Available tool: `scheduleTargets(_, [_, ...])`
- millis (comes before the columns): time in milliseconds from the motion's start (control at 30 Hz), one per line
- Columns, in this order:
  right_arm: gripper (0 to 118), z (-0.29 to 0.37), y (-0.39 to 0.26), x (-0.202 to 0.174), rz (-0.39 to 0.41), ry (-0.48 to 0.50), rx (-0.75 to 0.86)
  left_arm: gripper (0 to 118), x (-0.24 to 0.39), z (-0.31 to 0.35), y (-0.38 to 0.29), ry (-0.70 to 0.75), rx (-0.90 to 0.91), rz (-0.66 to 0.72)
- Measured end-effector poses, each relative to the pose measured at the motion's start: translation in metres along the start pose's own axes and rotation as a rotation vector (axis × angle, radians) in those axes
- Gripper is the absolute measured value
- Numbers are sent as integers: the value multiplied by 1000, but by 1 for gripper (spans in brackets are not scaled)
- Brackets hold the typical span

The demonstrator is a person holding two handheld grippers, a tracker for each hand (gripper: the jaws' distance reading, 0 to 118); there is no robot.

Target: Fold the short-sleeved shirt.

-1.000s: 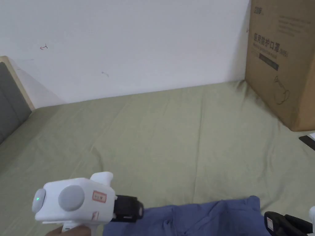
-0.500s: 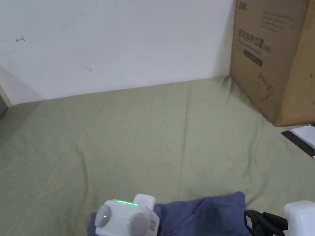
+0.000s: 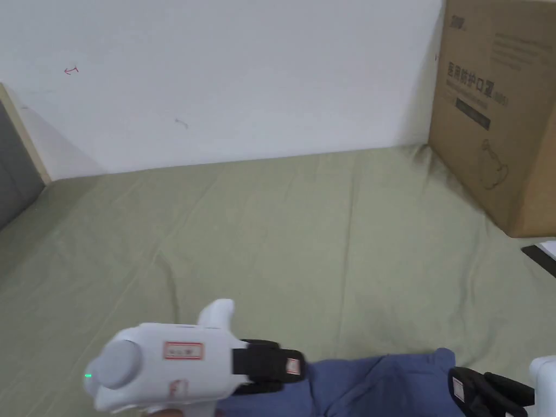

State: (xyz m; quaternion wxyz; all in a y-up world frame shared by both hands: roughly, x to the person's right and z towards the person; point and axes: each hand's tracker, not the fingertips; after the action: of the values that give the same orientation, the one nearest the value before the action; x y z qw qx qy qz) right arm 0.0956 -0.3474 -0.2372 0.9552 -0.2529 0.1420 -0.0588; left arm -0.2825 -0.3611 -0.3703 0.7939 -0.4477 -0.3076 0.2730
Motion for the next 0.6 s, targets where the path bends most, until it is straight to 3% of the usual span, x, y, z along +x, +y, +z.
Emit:
scheduleTargets(100, [0, -4, 0, -4, 9, -1, -8, 0, -50, 49, 5, 79, 63, 21])
scheduleTargets(167, [0, -8, 0, -8, 14, 1, -21, 21, -86, 70, 5, 29, 44, 108])
scheduleTargets(200, [0, -11, 0, -11, 15, 1, -31, 44, -106, 78, 3, -45, 26, 154])
scheduleTargets(233, [0, -14, 0, -14, 16, 3, -43, 85, -117, 79, -3, -116, 6, 202])
scheduleTargets(267, [0, -17, 0, -16, 16, 6, -54, 114, -132, 81, -7, -164, -21, 235])
scheduleTargets(333, [0, -18, 1, -22, 6, 19, -66, 118, -159, 80, -20, -223, -71, 283])
scheduleTargets(467, [0, -24, 4, -35, 43, 25, -91, 118, -198, 67, -38, -134, -29, 367])
scheduleTargets(600, [0, -33, 6, -43, 56, 31, -119, 118, -238, 21, -34, -322, -75, 463])
